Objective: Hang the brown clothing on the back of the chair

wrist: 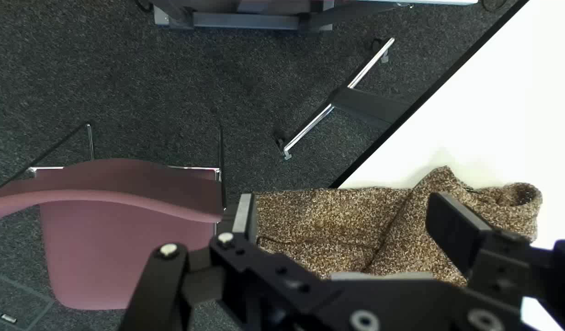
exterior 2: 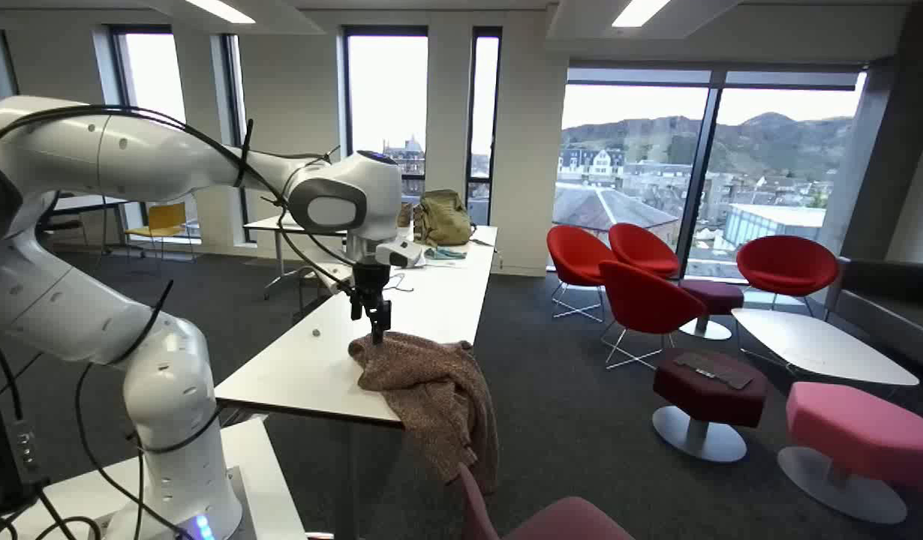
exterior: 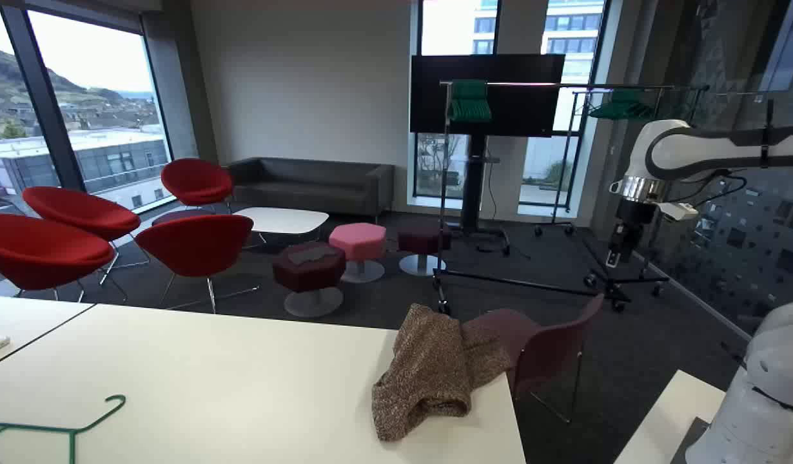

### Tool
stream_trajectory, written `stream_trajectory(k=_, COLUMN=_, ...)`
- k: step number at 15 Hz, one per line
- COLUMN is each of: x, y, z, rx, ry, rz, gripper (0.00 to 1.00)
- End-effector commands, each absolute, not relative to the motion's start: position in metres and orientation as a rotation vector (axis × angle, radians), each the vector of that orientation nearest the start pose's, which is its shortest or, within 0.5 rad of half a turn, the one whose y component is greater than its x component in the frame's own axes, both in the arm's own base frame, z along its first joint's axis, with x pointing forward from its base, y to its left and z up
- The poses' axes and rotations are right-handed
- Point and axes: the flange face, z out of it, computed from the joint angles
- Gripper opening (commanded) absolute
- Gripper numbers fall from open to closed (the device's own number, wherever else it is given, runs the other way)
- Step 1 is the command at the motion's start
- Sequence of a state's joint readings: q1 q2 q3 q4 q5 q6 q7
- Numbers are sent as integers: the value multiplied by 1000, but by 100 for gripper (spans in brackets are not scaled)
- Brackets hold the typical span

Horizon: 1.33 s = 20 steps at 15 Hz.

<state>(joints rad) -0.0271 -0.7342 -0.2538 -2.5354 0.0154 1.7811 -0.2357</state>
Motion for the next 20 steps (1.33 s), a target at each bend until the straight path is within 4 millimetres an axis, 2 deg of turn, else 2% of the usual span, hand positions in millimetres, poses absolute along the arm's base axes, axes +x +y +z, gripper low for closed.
stream_trajectory(k=1, x=317, y=-98, z=500, rx=-2954, ry=-26, rz=-7, gripper=100)
stream_trajectory(k=4, x=317, y=-98, z=500, rx=-2954, ry=-26, rz=-7, gripper=100)
stream_trajectory(k=6, x=326, y=-83, z=492, rx=-3031, ry=-74, rz=21, gripper=100)
stream_trajectory(k=9, x=342, y=-42, z=476, rx=-3149, ry=-235, rz=55, gripper=100)
stream_trajectory(k=12, x=358, y=11, z=462, rx=-3219, ry=-497, rz=49, gripper=100)
stream_trajectory(k=16, x=365, y=90, z=453, rx=-3182, ry=-877, rz=-20, gripper=100)
stream_trajectory(k=17, x=364, y=100, z=454, rx=-3159, ry=-965, rz=-30, gripper=100)
stream_trajectory(k=18, x=361, y=86, z=451, rx=-3179, ry=-812, rz=5, gripper=100)
stream_trajectory(k=20, x=358, y=104, z=449, rx=-3168, ry=-892, rz=2, gripper=100)
